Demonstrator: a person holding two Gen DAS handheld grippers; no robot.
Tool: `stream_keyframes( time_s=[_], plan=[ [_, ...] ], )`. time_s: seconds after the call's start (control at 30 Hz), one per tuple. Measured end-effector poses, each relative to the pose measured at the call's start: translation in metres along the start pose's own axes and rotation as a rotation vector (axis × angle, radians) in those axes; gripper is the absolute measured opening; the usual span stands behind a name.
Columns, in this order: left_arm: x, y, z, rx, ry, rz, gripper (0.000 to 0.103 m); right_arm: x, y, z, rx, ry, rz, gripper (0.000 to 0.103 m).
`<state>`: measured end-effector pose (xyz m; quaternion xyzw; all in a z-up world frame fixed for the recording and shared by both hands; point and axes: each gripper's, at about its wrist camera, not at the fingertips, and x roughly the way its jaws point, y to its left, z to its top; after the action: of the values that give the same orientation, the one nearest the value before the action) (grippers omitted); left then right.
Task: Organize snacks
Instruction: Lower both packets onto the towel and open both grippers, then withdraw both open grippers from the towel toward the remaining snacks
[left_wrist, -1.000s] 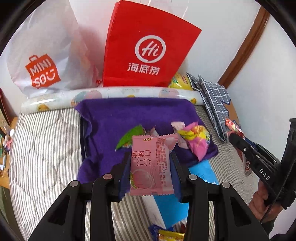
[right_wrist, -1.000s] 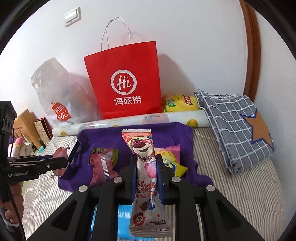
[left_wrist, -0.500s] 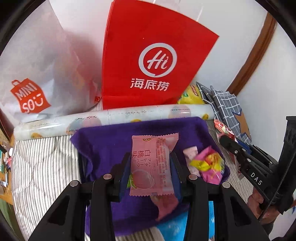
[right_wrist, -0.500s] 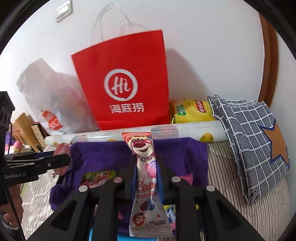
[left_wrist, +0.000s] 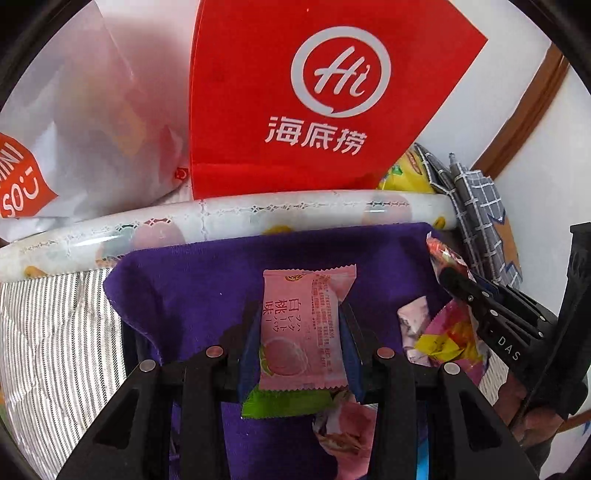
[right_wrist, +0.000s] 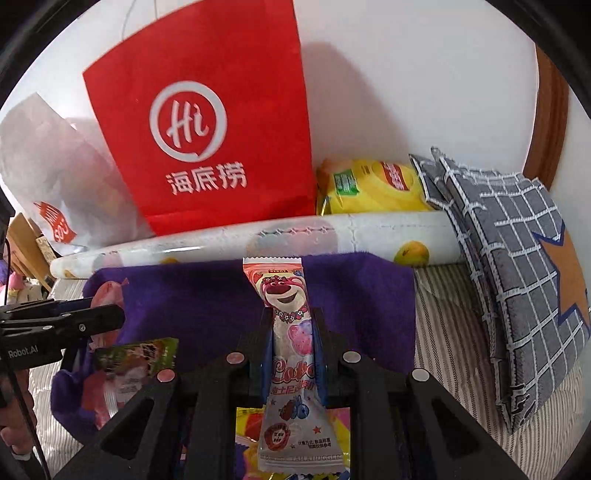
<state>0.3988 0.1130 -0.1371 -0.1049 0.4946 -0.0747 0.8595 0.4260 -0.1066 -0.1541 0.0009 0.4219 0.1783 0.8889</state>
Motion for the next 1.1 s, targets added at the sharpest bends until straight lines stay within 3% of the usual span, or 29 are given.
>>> stream_keyframes(
  time_s=[0.47, 0.57, 0.63, 0.73, 0.97, 1.1],
  plan=[
    [0.001, -0.007, -0.003, 0.024, 0.016, -0.009, 0.041, 0.009, 0.002, -0.003, -0.007, 0.040, -0.005, 0.023],
    [0.001, -0.008, -0.002, 0.026, 0.021, -0.019, 0.041, 0.005, 0.001, -0.004, 0.005, 0.045, 0.006, 0.030],
    [0.000, -0.009, -0.002, 0.026, 0.025, -0.014, 0.054, 0.000, 0.001, -0.005, 0.017, 0.043, 0.013, 0.037],
    [-0.004, -0.013, -0.002, 0.034, 0.020, 0.001, 0.062, -0.012, 0.002, -0.006, 0.018, 0.033, 0.008, 0.043],
    [-0.023, -0.024, -0.002, 0.050, -0.001, 0.001, 0.072, -0.052, 0.003, -0.009, 0.026, -0.001, -0.010, 0.062],
    [-0.035, -0.034, -0.005, 0.064, -0.002, 0.012, 0.072, -0.078, 0.003, -0.012, 0.039, -0.015, -0.047, 0.066]
  ],
)
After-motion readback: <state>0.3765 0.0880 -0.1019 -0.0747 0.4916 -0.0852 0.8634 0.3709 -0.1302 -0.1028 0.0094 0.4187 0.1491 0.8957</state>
